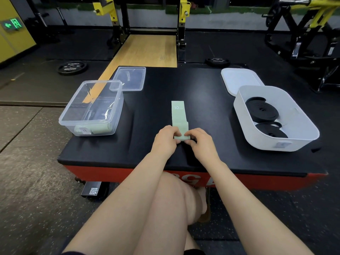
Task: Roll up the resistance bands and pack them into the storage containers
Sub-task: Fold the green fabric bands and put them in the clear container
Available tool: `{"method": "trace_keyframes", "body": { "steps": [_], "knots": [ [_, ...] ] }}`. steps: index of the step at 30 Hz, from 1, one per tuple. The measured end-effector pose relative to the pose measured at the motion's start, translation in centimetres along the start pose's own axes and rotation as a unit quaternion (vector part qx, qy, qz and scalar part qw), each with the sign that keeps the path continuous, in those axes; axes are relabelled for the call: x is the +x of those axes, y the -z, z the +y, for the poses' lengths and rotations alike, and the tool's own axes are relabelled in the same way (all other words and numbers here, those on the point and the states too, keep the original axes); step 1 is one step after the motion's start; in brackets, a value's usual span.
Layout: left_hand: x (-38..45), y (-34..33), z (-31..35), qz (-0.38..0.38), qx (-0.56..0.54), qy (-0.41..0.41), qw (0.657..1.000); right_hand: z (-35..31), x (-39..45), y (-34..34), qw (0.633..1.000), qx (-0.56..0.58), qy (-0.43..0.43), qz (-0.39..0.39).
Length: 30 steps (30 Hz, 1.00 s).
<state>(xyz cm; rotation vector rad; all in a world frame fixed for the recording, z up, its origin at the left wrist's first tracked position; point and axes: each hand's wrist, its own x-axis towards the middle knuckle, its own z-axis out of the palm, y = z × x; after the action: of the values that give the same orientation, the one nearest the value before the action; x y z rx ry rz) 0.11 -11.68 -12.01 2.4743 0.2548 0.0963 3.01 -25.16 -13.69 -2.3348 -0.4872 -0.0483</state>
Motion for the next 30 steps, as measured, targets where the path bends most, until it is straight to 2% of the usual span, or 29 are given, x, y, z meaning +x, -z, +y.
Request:
{"method": "trace_keyframes", "body": {
  "steps": [17, 23, 26, 30],
  "knots": [
    [-2.5, 0.8, -0.4, -0.059, -0.039, 0.004, 0.998, -0.2, -1.2, 2.5, 0.992, -0.028, -0.005, -0.122],
    [-2.4, 0.5, -0.3, -0.055, -0.021, 0.01, 0.998, -0.1, -1.1, 2.2, 0.992, -0.026, 0.0, -0.121],
    [-2.1, 0.3, -0.4, -0.045, 0.0, -0.014, 0.999, 0.4, -0.9, 1.8, 0.993, -0.033, 0.027, -0.11],
    [-1.9, 0.2, -0.5, -0.047, -0.014, -0.006, 0.999, 0.7, -0.7, 1.6, 0.99, -0.052, 0.061, -0.115]
  ]
}}
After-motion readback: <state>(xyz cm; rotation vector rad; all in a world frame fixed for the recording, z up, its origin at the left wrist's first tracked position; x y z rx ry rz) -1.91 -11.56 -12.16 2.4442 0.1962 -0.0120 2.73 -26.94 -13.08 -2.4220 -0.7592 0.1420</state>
